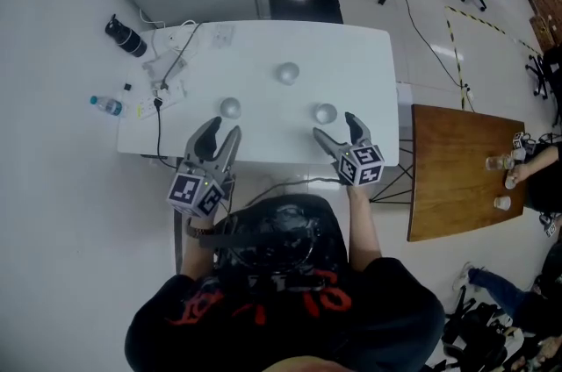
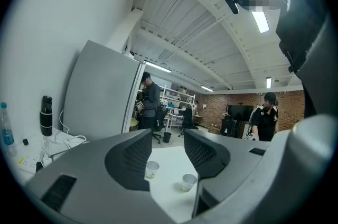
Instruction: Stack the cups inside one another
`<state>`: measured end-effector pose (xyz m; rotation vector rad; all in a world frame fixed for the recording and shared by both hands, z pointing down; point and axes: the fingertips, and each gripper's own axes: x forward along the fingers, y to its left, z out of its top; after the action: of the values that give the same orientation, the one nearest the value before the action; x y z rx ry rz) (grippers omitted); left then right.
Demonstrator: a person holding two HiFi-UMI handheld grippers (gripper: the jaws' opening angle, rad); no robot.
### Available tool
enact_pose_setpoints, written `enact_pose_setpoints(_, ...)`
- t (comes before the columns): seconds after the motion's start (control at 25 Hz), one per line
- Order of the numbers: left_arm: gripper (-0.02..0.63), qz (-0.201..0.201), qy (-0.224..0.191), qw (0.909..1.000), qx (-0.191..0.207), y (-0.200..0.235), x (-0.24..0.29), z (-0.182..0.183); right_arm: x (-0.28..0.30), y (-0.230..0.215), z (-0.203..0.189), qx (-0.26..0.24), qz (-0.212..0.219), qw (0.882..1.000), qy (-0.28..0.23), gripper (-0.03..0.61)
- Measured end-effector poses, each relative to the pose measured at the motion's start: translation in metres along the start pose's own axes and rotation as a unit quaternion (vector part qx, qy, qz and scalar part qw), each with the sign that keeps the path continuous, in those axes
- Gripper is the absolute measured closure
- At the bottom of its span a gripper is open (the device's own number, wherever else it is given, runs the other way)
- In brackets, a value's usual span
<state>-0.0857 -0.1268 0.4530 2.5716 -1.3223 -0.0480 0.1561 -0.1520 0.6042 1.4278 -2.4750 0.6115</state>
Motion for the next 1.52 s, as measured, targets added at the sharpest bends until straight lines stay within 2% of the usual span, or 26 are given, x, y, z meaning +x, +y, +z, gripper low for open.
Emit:
enact_pose_setpoints(0.04,0.416,0.0,0.002,1.0,0.001,0.001,0.0,-0.001,0.006,-0.009,-0.015,-0.008,-0.013,1.0,0.021,0.101)
enact_pose_setpoints(0.16,0.416,0.0,0.006,1.0,0.001,0.005,0.0,-0.004,0.02,-0.028,-0.054,-0.029,-0.04,0.996,0.072,0.1)
enact_pose_setpoints(0.44,0.416,0.007,0.012,0.9999,-0.003,0.012,-0.009,-0.006,0.053,-0.061,-0.103,-0.023,-0.065,0.989,0.133,0.1)
enact_pose_setpoints(0.68,0.416,0.031,0.015,0.9994,-0.003,0.027,-0.023,-0.007,0.074,-0.081,-0.123,-0.025,-0.086,0.982,0.169,0.1)
enact_pose_setpoints(0.72,0.416,0.036,0.015,0.9993,-0.002,0.031,-0.026,-0.006,0.078,-0.082,-0.124,-0.028,-0.086,0.98,0.175,0.115)
enact_pose_setpoints(0.84,0.416,0.05,0.01,0.9987,0.001,0.039,-0.033,-0.004,0.087,-0.084,-0.126,-0.046,-0.086,0.978,0.185,0.117)
enact_pose_setpoints(0.92,0.416,0.059,0.008,0.9982,-0.001,0.044,-0.037,-0.003,0.09,-0.085,-0.126,-0.062,-0.089,0.976,0.186,0.153)
enact_pose_setpoints(1.0,0.416,0.065,0.007,0.9979,-0.002,0.047,-0.041,-0.003,0.093,-0.088,-0.127,-0.074,-0.093,0.974,0.192,0.153)
enact_pose_setpoints(1.24,0.416,0.073,0.004,0.9973,-0.004,0.051,-0.045,-0.006,0.099,-0.089,-0.136,-0.057,-0.081,0.972,0.214,0.153)
enact_pose_setpoints(1.28,0.416,0.073,0.004,0.9973,-0.005,0.051,-0.045,-0.006,0.1,-0.089,-0.135,-0.057,-0.08,0.972,0.214,0.173)
enact_pose_setpoints(1.32,0.416,0.074,0.004,0.9972,-0.005,0.052,-0.044,-0.006,0.1,-0.089,-0.134,-0.057,-0.08,0.972,0.212,0.224)
enact_pose_setpoints(1.52,0.416,0.077,0.005,0.997,-0.008,0.053,-0.041,-0.005,0.099,-0.09,-0.128,-0.067,-0.079,0.974,0.203,0.227)
